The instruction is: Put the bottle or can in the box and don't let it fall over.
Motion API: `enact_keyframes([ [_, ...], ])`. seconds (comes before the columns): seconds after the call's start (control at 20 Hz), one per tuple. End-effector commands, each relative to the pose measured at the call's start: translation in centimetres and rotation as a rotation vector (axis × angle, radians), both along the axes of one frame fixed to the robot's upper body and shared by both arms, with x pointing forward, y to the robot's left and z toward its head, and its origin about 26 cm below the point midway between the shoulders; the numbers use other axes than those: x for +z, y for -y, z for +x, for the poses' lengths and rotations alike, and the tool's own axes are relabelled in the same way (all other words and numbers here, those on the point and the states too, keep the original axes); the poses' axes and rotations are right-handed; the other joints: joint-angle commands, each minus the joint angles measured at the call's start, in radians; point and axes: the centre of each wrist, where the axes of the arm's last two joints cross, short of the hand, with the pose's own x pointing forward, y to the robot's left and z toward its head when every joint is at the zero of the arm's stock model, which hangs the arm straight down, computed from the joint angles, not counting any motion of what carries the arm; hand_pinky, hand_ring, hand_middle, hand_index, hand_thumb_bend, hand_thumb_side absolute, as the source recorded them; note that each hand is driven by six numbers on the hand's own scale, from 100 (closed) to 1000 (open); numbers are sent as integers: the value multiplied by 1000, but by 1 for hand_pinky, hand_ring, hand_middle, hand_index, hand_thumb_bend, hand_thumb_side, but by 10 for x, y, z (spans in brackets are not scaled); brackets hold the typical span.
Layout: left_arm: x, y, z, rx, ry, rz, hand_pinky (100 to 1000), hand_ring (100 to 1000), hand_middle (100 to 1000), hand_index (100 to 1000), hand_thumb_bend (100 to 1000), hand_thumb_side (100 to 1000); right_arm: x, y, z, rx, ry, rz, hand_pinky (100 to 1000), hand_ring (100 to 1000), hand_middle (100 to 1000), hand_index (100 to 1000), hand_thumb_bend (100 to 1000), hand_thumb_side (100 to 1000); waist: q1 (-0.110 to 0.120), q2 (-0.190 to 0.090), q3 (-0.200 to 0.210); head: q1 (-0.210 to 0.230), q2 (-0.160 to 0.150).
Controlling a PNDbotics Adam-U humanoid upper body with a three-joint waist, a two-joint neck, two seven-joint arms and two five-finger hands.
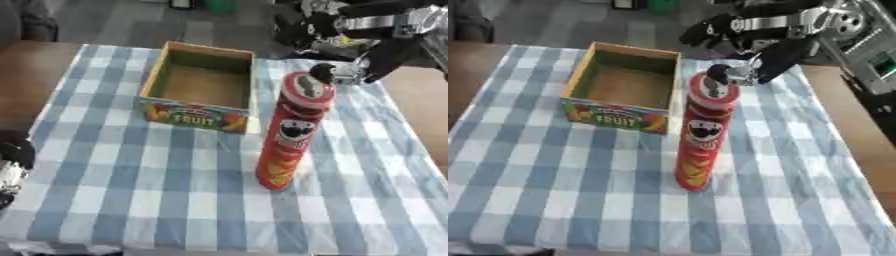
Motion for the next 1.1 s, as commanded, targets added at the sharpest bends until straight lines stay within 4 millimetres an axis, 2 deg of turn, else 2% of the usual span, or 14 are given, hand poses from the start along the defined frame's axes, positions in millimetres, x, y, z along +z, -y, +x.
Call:
enact_keyframes([
  [0.05, 6, -1, 0, -5, 19, 7, 592, 531, 563, 698, 238, 464, 17, 6, -6, -14, 56, -12, 963, 1000, 1000, 1000, 124, 631, 5, -12, -2, -3, 6],
  [0.25, 6, -1, 0, -7, 18, 9, 593, 532, 564, 698, 235, 466, 20, 2, -12, 9, 71, -15, 965, 1000, 1000, 1000, 140, 607, 5, -13, -3, -2, 4],
  [0.3, 6, -1, 0, -7, 18, 10, 593, 532, 564, 698, 235, 466, 21, 1, -14, 16, 73, -17, 965, 1000, 1000, 1000, 168, 599, 5, -13, -3, -1, 4],
  [0.35, 6, -1, 0, -7, 18, 10, 593, 532, 564, 698, 235, 466, 22, 1, -15, 21, 74, -20, 965, 1000, 1000, 1000, 145, 600, 5, -13, -3, -1, 3],
  [0.7, 7, -2, 0, -8, 19, 11, 594, 533, 565, 698, 230, 467, 24, -3, -23, 42, 82, -30, 964, 1000, 1000, 1000, 151, 595, 5, -12, -4, 1, 2],
  [1.1, 7, -1, 0, -11, 19, 12, 595, 534, 566, 698, 225, 468, 24, -5, -22, 41, 80, -32, 964, 1000, 1000, 1000, 151, 597, 6, -13, -5, 1, 2],
])
